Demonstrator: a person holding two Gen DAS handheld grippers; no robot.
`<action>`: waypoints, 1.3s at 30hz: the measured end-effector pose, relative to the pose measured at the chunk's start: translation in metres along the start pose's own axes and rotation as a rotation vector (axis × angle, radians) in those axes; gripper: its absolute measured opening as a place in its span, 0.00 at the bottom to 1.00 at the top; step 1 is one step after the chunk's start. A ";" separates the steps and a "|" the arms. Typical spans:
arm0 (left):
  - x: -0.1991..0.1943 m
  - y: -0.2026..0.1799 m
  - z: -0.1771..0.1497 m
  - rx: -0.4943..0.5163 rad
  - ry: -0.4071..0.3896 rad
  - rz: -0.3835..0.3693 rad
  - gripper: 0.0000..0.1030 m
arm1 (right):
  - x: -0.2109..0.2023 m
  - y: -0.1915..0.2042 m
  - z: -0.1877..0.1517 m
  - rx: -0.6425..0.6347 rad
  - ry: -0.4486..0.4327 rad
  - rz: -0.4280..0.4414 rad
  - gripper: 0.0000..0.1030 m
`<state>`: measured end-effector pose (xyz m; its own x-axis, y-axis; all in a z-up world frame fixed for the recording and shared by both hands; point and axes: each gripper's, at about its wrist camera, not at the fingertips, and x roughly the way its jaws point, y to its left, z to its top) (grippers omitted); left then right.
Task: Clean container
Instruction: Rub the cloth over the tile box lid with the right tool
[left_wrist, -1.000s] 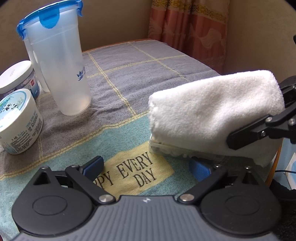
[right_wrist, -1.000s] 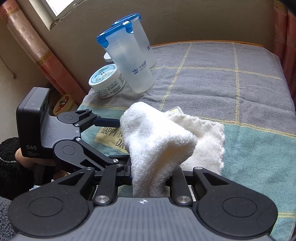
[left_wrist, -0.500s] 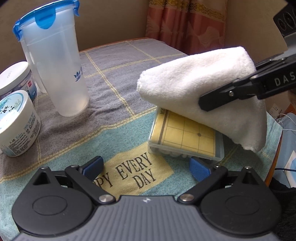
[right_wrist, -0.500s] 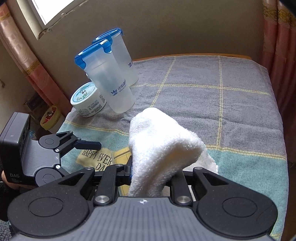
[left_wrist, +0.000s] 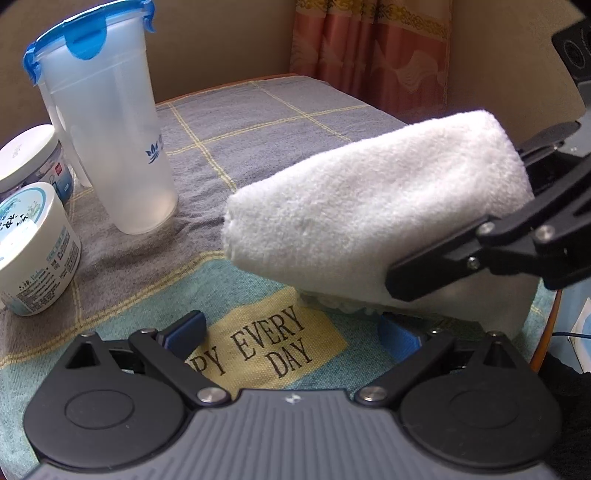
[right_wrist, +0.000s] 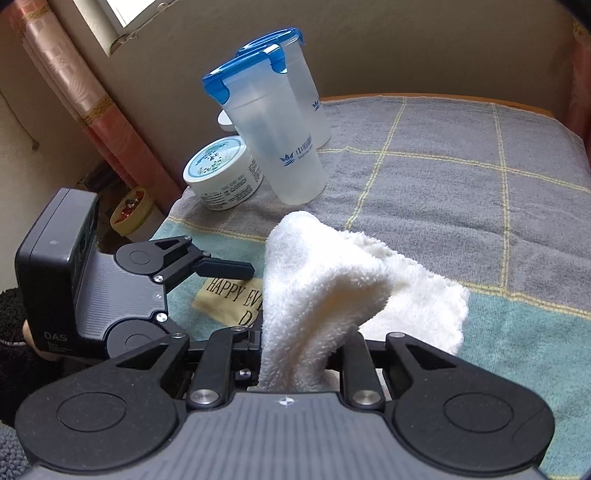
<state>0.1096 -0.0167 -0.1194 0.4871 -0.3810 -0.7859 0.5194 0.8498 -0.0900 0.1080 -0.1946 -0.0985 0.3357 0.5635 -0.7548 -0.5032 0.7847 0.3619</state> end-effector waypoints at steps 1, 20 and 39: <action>0.000 0.000 0.000 0.000 0.000 0.001 0.96 | -0.002 0.000 -0.003 0.001 0.003 0.001 0.23; 0.000 0.012 0.003 0.005 0.007 -0.008 0.96 | -0.023 -0.033 0.000 0.041 -0.042 -0.118 0.22; -0.002 0.007 0.004 0.029 0.044 -0.002 0.97 | 0.005 -0.010 0.015 -0.026 -0.027 -0.056 0.26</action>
<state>0.1151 -0.0113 -0.1157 0.4553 -0.3653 -0.8119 0.5408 0.8379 -0.0737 0.1270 -0.1954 -0.0979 0.3847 0.5262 -0.7583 -0.5033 0.8083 0.3056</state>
